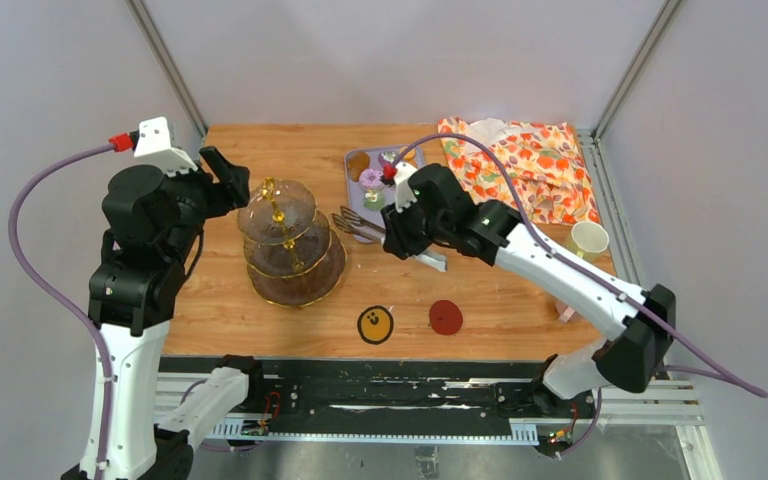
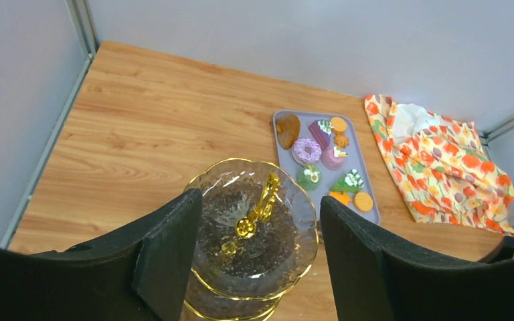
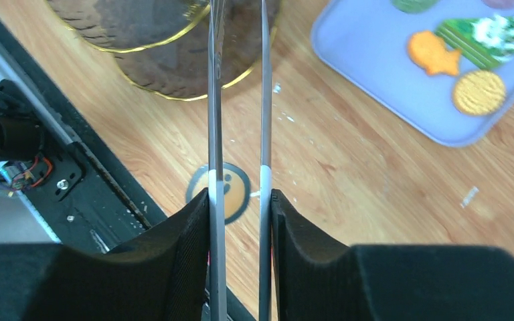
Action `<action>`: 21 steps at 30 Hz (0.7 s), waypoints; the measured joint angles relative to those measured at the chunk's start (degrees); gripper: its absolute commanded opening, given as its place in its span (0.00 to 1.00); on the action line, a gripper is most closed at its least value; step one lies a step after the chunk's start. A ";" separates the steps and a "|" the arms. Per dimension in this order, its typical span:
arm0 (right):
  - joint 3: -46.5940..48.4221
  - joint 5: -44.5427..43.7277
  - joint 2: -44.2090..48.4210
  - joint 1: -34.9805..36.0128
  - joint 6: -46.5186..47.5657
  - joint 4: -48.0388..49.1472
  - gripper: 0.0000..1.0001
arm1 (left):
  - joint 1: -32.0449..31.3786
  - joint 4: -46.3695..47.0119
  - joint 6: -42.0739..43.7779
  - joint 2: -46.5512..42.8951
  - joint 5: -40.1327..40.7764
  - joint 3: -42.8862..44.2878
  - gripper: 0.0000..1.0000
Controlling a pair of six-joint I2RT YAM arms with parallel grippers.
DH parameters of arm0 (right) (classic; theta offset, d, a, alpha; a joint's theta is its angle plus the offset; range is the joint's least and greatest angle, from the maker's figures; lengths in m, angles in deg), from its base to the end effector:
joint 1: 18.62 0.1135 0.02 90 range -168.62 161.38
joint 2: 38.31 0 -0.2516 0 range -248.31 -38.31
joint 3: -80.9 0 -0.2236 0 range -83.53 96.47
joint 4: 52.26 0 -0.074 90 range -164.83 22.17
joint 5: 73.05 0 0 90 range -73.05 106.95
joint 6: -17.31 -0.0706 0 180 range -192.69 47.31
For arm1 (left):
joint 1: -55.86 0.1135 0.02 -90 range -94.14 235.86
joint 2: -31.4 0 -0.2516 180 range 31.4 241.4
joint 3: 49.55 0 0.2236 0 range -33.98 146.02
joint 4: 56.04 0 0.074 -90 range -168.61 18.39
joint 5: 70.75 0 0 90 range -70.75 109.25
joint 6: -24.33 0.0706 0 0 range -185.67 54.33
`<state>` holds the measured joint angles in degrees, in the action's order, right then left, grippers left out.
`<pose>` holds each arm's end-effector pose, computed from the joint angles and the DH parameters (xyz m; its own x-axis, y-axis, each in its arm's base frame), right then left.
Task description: Serve the afternoon tea
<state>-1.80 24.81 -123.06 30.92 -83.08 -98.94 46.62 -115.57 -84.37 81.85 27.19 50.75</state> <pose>0.2096 0.2607 0.3319 -0.5073 -0.3195 -0.8004 -0.7479 0.6246 0.2248 0.1455 -0.0138 0.4542 -0.1651 -0.2949 -0.9412 -0.0299 0.9553 -0.2940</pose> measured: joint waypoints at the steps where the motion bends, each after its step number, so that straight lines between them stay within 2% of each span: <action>1: -1.20 -0.85 1.40 -0.35 -0.13 -0.02 0.08 | 0.00 0.13 0.00 0.00 -0.07 0.00 0.70; 8: -7.93 -4.48 7.54 -9.92 -0.50 0.09 0.12 | 0.00 0.24 0.63 0.24 -4.28 0.13 0.70; 11: -9.42 -5.86 5.81 -13.97 -0.17 -0.48 0.16 | 0.00 0.24 1.36 1.07 -10.36 1.60 0.71; 15: -9.44 -6.88 1.05 -15.87 0.74 -0.87 0.18 | -1.09 0.87 2.23 2.01 -16.44 3.26 0.71; 21: -8.46 -6.34 -4.68 -15.98 1.27 -2.25 0.25 | -5.07 1.05 3.72 2.36 -19.96 3.28 0.72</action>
<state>-10.26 18.47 -127.74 14.95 -81.82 -101.19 41.55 -114.52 -80.65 84.21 7.24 54.03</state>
